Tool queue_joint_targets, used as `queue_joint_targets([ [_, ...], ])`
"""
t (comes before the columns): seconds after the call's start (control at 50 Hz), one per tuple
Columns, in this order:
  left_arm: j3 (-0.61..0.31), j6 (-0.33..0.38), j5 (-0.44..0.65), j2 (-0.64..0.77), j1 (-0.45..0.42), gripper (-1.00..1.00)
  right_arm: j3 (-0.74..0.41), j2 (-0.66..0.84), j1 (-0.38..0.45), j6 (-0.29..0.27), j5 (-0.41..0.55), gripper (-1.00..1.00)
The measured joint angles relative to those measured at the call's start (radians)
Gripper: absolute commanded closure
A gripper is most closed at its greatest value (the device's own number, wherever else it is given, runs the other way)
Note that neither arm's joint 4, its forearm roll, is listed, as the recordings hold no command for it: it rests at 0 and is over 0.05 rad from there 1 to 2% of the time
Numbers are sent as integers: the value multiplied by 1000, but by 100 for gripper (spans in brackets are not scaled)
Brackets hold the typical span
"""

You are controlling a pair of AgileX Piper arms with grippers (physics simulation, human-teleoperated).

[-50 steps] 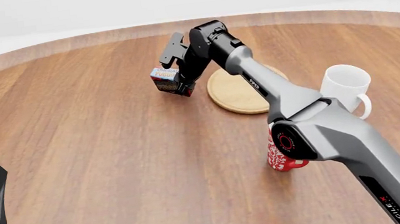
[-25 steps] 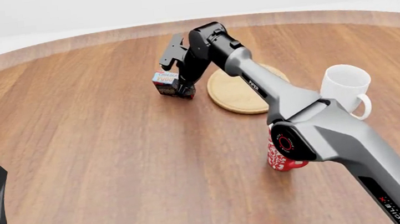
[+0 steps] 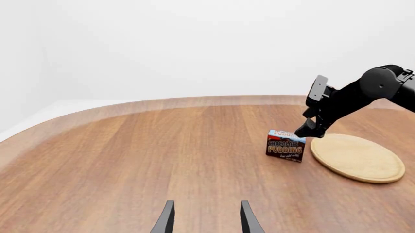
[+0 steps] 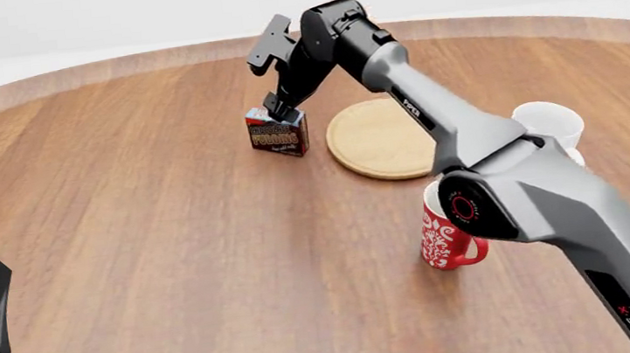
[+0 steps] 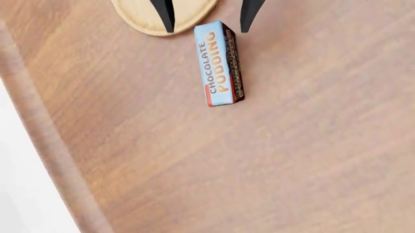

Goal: Put the chocolate pudding to the left of the plate.

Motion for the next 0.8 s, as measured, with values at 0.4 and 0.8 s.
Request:
queue_joint_targets([
  [0.4,0,0,0,0,0,-100,519,-306,6,26,-260,-100],
  [0.8,0,0,0,0,0,-100,1015,-630,55,103,-517,-100],
])
